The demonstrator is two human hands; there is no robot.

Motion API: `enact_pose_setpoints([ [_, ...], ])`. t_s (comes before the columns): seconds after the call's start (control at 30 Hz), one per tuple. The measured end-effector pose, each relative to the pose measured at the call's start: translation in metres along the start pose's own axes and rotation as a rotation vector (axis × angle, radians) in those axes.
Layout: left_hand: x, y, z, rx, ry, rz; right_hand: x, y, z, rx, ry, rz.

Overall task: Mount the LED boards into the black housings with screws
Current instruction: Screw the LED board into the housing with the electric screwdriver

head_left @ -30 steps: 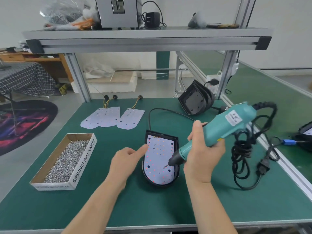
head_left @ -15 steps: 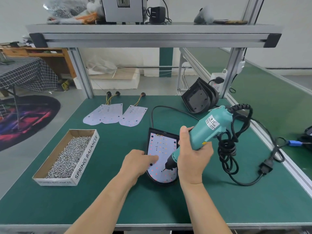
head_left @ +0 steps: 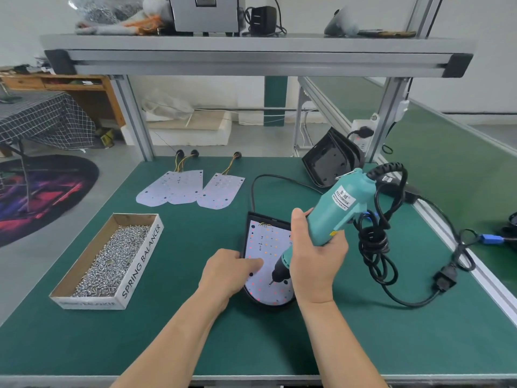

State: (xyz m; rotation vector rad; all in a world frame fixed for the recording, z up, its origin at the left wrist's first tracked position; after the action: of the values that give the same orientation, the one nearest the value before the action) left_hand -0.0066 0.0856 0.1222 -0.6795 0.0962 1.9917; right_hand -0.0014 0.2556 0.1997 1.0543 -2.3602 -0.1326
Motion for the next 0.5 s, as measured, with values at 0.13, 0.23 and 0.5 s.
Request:
enact_pose_setpoints([
  [0.13,0.0,-0.001,0.0,-0.012,0.012,0.02,0.007,-0.002,0.007,0.046,-0.014,-0.051],
  [0.23,-0.002,-0.005,0.003,-0.022,0.004,0.029,0.012,-0.007,0.004,0.037,-0.041,-0.088],
  [0.5,-0.009,-0.013,0.01,-0.01,0.018,-0.036,-0.002,-0.001,-0.026,0.029,0.047,-0.046],
])
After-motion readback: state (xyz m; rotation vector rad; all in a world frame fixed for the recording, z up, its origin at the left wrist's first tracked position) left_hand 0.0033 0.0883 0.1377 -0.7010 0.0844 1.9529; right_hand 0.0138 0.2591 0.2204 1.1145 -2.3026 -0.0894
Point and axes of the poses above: each hand's wrist, its own y-axis towards the middle knuckle, its own x-axis out of the palm, z = x × y, the point moved 5 cm from there along y, towards the middle knuckle, and after that the axes turned 15 degrees about z, right-handed, at the moved point
